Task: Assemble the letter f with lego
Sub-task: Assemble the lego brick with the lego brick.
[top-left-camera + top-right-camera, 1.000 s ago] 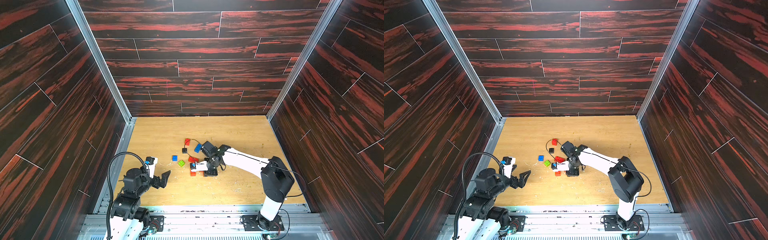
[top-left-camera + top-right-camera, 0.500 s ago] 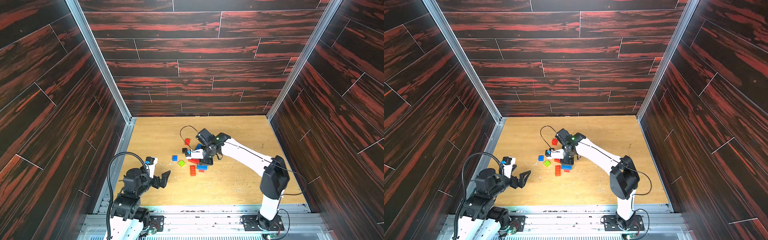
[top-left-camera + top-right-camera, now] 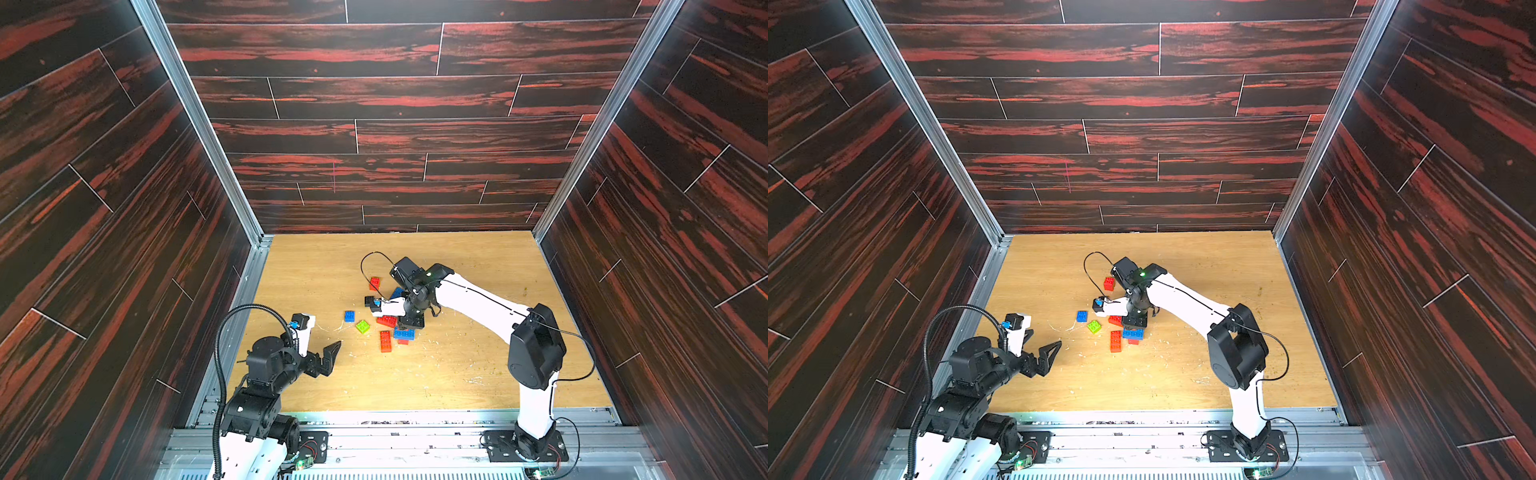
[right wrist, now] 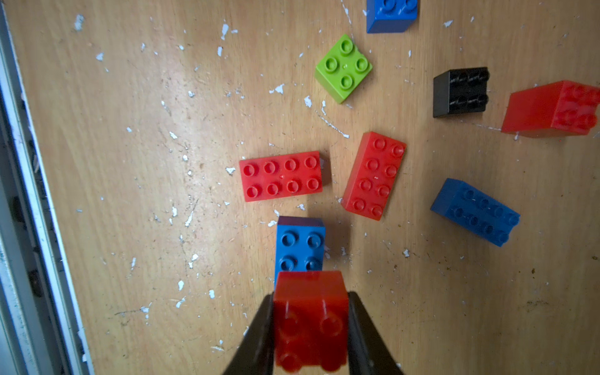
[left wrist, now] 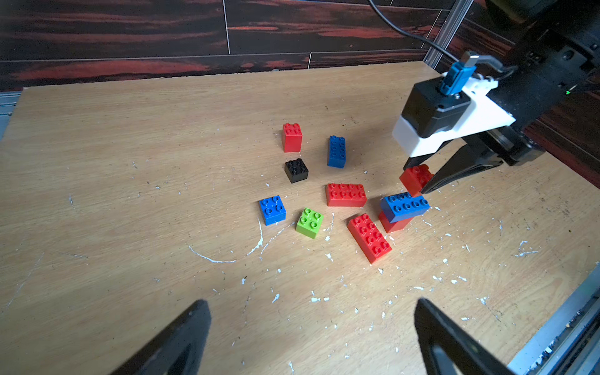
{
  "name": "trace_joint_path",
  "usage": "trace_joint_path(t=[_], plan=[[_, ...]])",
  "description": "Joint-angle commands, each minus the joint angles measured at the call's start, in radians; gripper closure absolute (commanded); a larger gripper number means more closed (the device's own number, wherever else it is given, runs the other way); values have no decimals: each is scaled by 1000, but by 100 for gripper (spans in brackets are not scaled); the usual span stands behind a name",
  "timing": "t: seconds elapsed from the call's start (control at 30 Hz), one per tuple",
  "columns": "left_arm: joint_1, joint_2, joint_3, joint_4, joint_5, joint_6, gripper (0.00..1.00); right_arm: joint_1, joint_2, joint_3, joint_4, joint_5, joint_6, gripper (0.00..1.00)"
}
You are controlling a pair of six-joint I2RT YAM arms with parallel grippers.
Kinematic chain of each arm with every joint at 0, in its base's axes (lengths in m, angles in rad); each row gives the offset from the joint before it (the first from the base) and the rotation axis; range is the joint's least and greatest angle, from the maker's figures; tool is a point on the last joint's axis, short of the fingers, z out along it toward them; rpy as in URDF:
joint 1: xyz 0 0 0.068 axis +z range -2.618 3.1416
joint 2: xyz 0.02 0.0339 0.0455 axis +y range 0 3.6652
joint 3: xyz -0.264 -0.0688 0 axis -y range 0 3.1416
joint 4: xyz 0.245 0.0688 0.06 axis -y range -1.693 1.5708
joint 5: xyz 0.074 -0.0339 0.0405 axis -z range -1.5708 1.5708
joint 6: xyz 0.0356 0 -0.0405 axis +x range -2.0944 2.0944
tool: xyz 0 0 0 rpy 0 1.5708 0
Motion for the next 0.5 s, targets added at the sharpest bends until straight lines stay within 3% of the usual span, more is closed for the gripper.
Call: trace_joint_path(t=[0.0,0.47], plan=[[-5,-5,0,-3,12,8,0,-1,21,-20,0,-18,13,76],[-5,1,0,-3,15,9,0,-2,31,-65,53,-25,30,76]])
